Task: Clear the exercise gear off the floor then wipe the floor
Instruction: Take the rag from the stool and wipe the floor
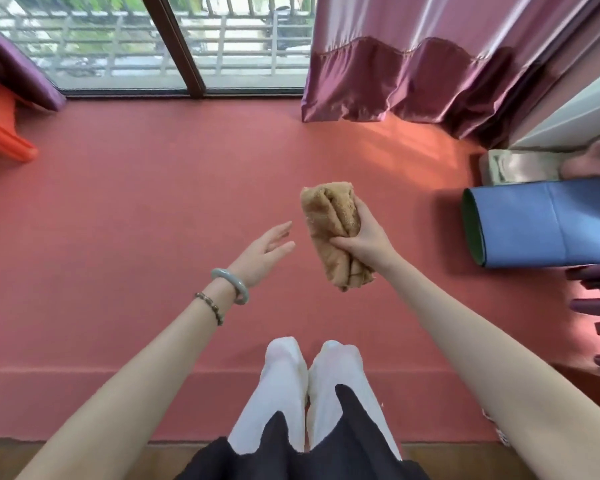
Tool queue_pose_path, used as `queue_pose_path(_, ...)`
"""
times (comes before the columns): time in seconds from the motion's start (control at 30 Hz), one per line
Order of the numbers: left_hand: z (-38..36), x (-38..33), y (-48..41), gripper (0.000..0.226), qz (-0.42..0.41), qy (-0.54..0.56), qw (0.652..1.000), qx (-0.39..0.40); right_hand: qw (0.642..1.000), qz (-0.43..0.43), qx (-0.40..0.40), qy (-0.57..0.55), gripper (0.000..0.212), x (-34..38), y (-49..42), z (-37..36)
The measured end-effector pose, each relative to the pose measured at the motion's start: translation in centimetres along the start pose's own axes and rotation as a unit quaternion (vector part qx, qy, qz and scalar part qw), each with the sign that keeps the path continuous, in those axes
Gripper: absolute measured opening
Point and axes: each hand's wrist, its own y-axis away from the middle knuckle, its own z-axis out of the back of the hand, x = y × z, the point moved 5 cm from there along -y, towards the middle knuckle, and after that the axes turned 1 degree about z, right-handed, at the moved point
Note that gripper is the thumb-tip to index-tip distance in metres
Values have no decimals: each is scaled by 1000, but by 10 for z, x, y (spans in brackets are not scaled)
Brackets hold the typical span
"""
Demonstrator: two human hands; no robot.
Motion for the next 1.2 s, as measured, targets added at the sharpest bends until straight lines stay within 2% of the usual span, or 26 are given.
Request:
queue_pose_path(0.17,14,116,-92,60,4,-187,981,-48,999,-15,-35,24,88,-101,-66,0)
queue_pose_path(0.47,4,312,-263,78,73,-355,927,-91,996,-23,-34,74,88,-278,-202,-47)
queue_pose_path(0.67,-20,433,-359,91,88,-407,902,-109,993,-32,-35,106,88,-405,-279,-93)
queue_pose_path(0.8,-26,490,-394,90,84,-417,892,-150,988,-49,-34,143,86,-472,-309,-104)
queue_pose_path(0.93,-10,540,-412,82,118,-407,880,-215,973,-52,-77,212,84,-520,-334,-90)
queue_pose_path(1.1,-4,581,-426,68,118,-441,864,-213,944,-125,-148,267,80,-576,-364,-65)
queue_pose_path(1.2,-8,593,-429,66,104,-447,863,-213,936,-90,-164,298,75,-576,-369,-101)
